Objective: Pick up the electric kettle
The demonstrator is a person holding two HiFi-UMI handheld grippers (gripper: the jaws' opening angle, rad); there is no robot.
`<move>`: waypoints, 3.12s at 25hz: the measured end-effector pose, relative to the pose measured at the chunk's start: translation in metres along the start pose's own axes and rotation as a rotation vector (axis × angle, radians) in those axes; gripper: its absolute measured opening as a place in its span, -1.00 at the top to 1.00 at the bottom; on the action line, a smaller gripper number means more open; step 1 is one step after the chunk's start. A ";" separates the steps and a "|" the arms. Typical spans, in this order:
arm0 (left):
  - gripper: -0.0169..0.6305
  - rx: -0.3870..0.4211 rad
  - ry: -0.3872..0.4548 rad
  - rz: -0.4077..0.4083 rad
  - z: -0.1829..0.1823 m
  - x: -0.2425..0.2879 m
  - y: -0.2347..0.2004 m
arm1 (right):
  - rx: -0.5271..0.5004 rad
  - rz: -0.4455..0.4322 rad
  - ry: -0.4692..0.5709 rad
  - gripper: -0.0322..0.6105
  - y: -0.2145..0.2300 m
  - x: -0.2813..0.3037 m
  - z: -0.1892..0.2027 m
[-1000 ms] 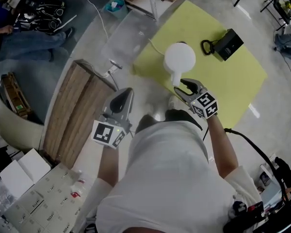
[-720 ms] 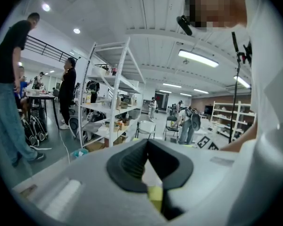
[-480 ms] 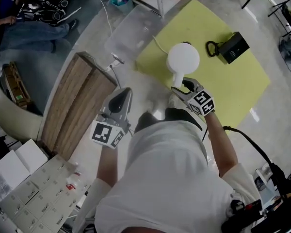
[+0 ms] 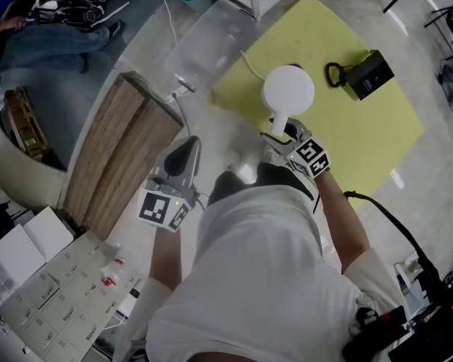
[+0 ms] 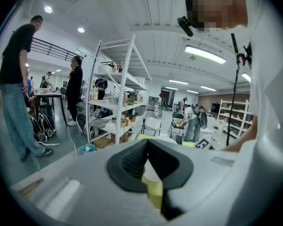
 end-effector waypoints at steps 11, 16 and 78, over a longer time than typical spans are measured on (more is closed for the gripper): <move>0.93 -0.011 -0.008 0.002 0.007 -0.002 -0.003 | -0.179 0.056 0.012 0.41 -0.010 0.013 -0.003; 0.93 -0.013 -0.011 0.000 0.005 -0.004 0.000 | -0.213 0.092 0.040 0.58 -0.008 0.012 -0.006; 0.94 0.066 -0.009 0.166 -0.014 0.042 0.025 | -0.214 0.137 0.193 0.60 -0.019 -0.081 -0.077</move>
Point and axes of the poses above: the fingertips, and each gripper's own axes: x forward along the fingers, y to its right, z out of its underside, the point moved 3 cm from there along -x, backward along the fingers, and after that the axes turned 13 degrees about z, right-handed, at the moved point
